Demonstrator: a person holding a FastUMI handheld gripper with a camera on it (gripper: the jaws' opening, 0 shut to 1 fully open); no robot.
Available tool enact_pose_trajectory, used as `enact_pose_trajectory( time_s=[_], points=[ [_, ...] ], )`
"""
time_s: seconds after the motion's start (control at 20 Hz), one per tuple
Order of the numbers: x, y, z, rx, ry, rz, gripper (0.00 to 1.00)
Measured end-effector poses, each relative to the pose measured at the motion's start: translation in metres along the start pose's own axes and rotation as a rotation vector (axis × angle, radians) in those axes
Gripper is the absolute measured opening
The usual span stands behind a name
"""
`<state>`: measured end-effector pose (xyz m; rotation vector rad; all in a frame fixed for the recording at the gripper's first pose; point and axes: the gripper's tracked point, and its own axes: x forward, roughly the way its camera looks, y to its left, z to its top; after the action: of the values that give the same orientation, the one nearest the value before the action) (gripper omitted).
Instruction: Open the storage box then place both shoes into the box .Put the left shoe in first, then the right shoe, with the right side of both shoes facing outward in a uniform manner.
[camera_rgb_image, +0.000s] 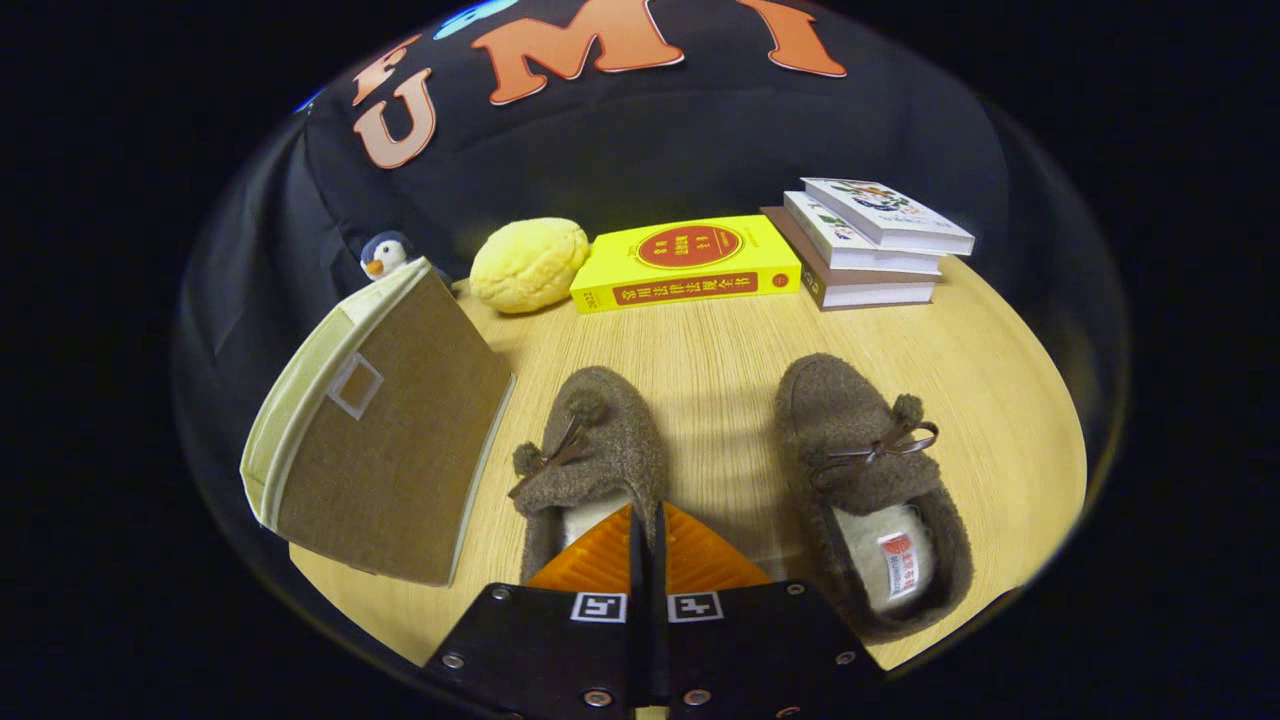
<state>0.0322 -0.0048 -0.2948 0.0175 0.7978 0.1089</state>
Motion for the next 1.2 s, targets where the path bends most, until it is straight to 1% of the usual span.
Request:
enact_pose_trajectory(
  time_s=[0.1,0.35,0.65,0.95,1.2],
  points=[
    [-0.014,0.002,0.009,0.015,-0.024,-0.029,0.01],
    [-0.046,0.026,0.042,0.084,-0.087,-0.055,0.01],
    [-0.089,0.067,0.094,0.102,-0.198,-0.095,0.01],
    [-0.114,0.131,0.124,0.147,-0.255,-0.05,0.01],
    [-0.103,0.183,0.122,0.145,-0.244,-0.013,0.01]
  ],
)
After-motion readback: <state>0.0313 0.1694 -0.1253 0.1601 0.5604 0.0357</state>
